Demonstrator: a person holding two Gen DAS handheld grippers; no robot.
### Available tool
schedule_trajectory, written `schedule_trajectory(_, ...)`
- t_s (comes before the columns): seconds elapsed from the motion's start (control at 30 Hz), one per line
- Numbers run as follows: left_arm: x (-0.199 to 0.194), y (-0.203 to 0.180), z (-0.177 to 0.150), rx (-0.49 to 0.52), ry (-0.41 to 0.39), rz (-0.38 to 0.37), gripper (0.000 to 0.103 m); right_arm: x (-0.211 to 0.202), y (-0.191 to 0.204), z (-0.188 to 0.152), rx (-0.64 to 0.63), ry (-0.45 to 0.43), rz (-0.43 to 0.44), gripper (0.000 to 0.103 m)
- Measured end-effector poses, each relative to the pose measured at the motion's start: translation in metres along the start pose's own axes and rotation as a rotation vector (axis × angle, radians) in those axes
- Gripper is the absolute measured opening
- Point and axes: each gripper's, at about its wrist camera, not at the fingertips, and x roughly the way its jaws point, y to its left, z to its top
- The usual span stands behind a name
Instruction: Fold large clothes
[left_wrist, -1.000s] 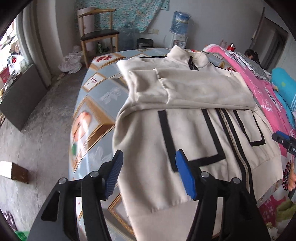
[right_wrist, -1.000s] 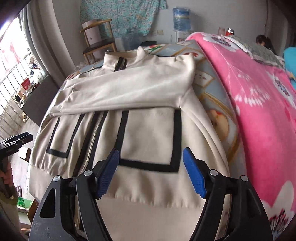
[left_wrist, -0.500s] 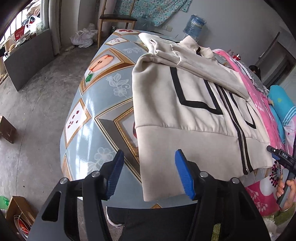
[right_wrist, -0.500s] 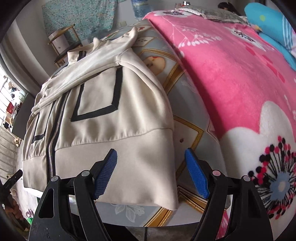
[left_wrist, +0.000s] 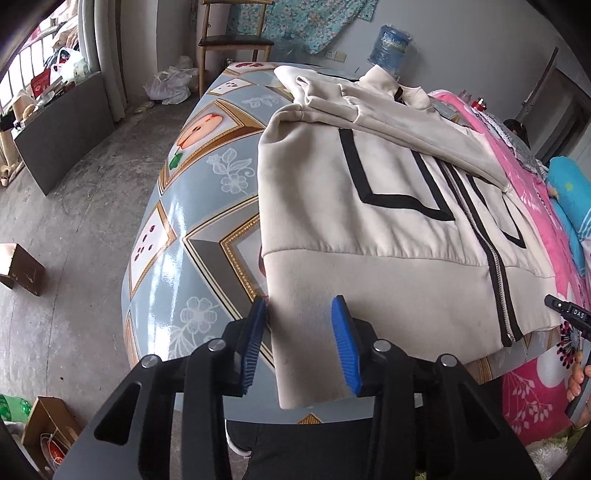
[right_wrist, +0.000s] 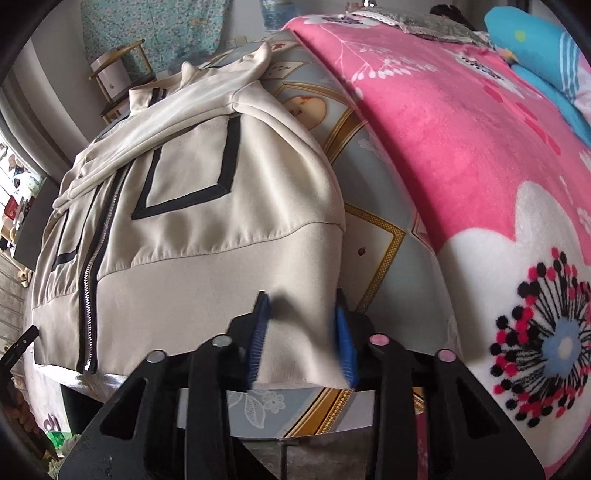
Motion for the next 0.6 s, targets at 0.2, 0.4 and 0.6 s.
schedule_trajectory(0.2,-0.005,-0.013,-0.004,0.105,-0.046,0.08,0.006,-0.026,-0.001,0.0,0.021,-0.061,0.02,0.004)
schedule_trajectory(0.4,-0.046,-0.007,0.006,0.128,-0.127,0.051,0.004,-0.064,-0.002,0.003,0.04,-0.11,0.061,0.004)
schedule_trajectory(0.6,-0.076,0.005,0.011,0.104,-0.114,0.0,0.004,-0.079,0.002,-0.01,0.03,-0.084,0.048,0.004)
